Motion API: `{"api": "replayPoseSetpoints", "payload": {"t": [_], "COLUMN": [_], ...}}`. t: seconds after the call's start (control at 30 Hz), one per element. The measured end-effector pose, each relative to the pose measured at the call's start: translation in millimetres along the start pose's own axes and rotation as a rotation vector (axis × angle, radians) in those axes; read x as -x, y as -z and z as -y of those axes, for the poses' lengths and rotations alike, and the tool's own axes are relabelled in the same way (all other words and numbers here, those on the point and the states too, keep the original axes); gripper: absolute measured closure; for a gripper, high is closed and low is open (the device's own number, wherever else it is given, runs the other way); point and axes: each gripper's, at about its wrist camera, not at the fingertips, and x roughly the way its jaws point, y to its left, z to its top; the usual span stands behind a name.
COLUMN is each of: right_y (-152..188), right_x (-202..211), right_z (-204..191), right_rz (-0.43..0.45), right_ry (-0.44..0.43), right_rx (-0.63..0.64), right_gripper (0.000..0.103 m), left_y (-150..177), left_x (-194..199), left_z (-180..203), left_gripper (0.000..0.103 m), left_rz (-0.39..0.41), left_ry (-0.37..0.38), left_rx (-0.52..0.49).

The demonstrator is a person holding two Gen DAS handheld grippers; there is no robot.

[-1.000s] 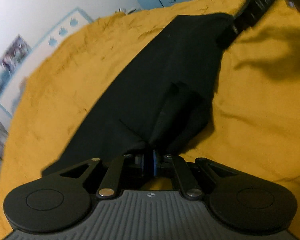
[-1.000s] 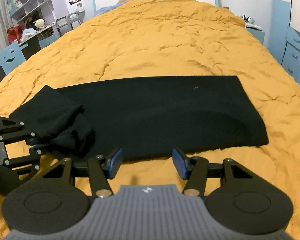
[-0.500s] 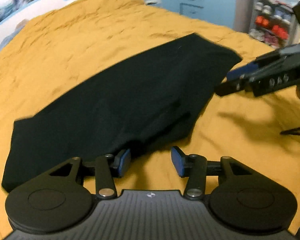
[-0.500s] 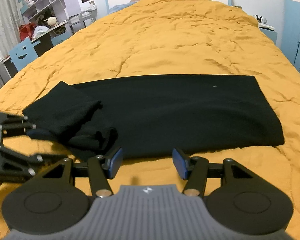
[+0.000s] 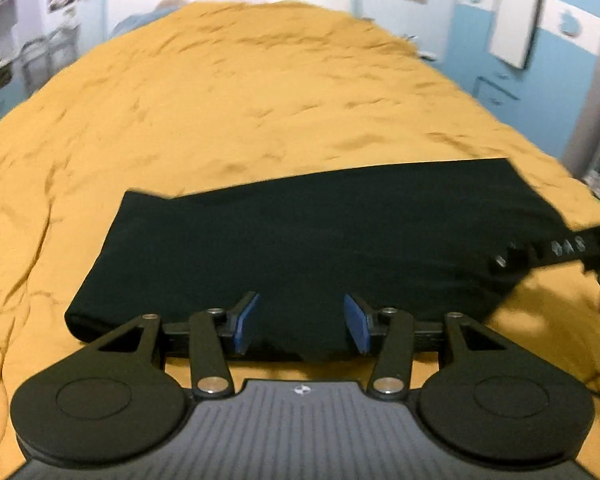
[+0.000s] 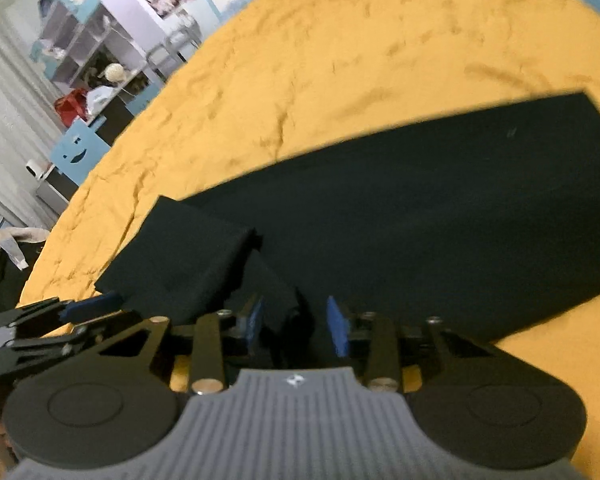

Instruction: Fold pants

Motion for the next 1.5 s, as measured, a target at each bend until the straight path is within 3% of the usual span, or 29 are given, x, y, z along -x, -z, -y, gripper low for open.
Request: {"api": "replayPoseSetpoints", "payload": {"t": [0.07,0.23,0.33,0.43,0.5,0.67,0.83,0.93,1.07,1.3,1.5], "right_y": [-1,-11,-1,21,37,51,57,57,59,44,32], "right_x": [-9,21,41,25,4,-21,-29,-29,-7,5,-16], "right_z": [0,-39,-83,-110,-114,-99,-92,-95,-90,-56,-36], "right_rz": [-0.025,0.106,0.16,0.06,0.01,-0.052,-0.061,-0.051,-0.029,-0.002,-0.035], "right_ry": [-0.011,-0.029,-0.023,0.006,0.065,0.022,0.004,0.002,0.018,-0.006,-0.122], "right_rx": [-0.022,0.15,0.387,0.594,0.656,0.563,0.517,0.517,0.531,0.33,0.123], "right_gripper": [0.103,0.103,0.103,0.103,0.103,0.103,0.103,0.1,0.08,0.078,0.081], "left_y": [1,12,15,16,14,7,1,3,6,10,10], "left_x": [-13,-21,-19,-15,-13,-3,-15,-30,-36,-36,-35], "left_z": [-7,-14,-17,-18,-17,-12,-1,18,29,22,19], "left_gripper": [0.046,0.057,0.06,0.062,0.064,0.066,0.066,0.075,0.08,0.084,0.084], "left_rz": [-0.035,-0.061,-0.062,-0.059,-0.043,-0.029,-0.099,-0.149,-0.168,-0.175,-0.168], "left_ry": [0.005,0.008,0.013,0.034,0.055,0.186,0.303,0.248,0.184,0.185,0.199], "left_rx": [0.03,0.036,0.028,0.03,0.033,0.077,0.13,0.07,0.02,0.029,0.04]}}
